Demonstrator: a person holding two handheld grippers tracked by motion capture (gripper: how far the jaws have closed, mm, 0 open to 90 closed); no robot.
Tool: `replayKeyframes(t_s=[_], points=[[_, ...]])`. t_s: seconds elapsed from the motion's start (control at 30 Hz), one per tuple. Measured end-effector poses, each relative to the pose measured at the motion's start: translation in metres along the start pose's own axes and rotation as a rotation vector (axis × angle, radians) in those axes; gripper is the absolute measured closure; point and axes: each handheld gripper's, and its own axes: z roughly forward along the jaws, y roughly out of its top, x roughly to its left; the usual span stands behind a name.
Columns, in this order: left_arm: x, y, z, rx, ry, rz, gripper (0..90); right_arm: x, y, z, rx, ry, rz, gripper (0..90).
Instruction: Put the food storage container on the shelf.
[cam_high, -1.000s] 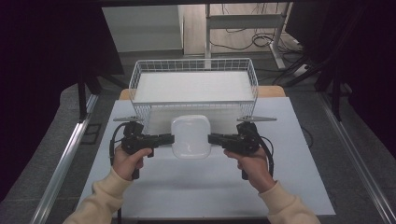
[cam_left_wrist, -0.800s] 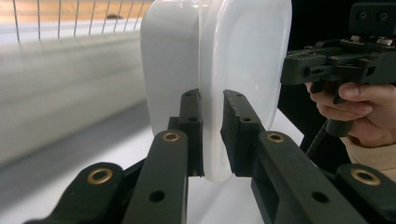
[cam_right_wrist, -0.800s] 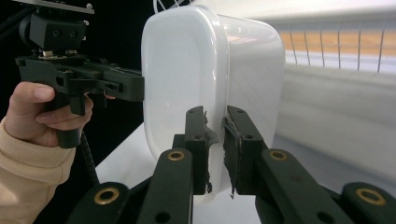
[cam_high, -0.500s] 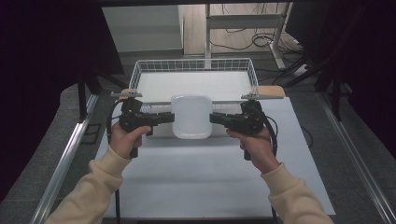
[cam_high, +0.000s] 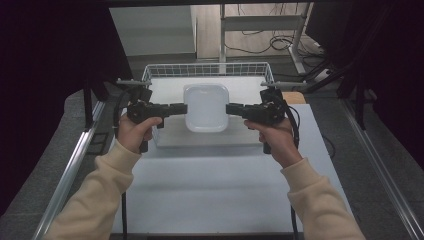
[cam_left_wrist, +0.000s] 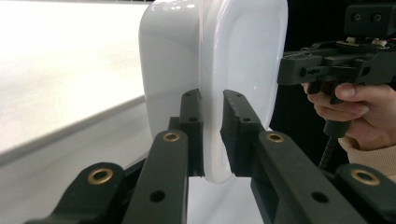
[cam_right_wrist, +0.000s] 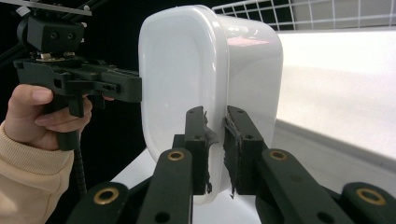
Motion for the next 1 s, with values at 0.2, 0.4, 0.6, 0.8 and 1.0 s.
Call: replayKeyframes(t_s=[0.2,0.4,0.6,0.8,1.0], points=[[0.004,0.017,0.003,-0.003,0.0,0.001,79.5,-0.005,0.016,0.001,0.001,-0.004,0.006,79.5],[0.01,0.03,0.006,0.002,-0.006,-0.016,79.6,-0.014,0.03,0.004,0.007,0.004,0.023,79.6],[0.016,0.039,0.009,0.01,-0.005,-0.027,79.6,-0.019,0.04,0.009,0.024,0.0,0.039,79.4],[0.025,0.045,0.015,0.024,-0.004,-0.048,79.6,-0.027,0.046,0.015,0.039,-0.004,0.054,79.4],[0.036,0.05,0.021,0.037,-0.006,-0.073,79.6,-0.037,0.05,0.023,0.054,-0.005,0.082,79.3]])
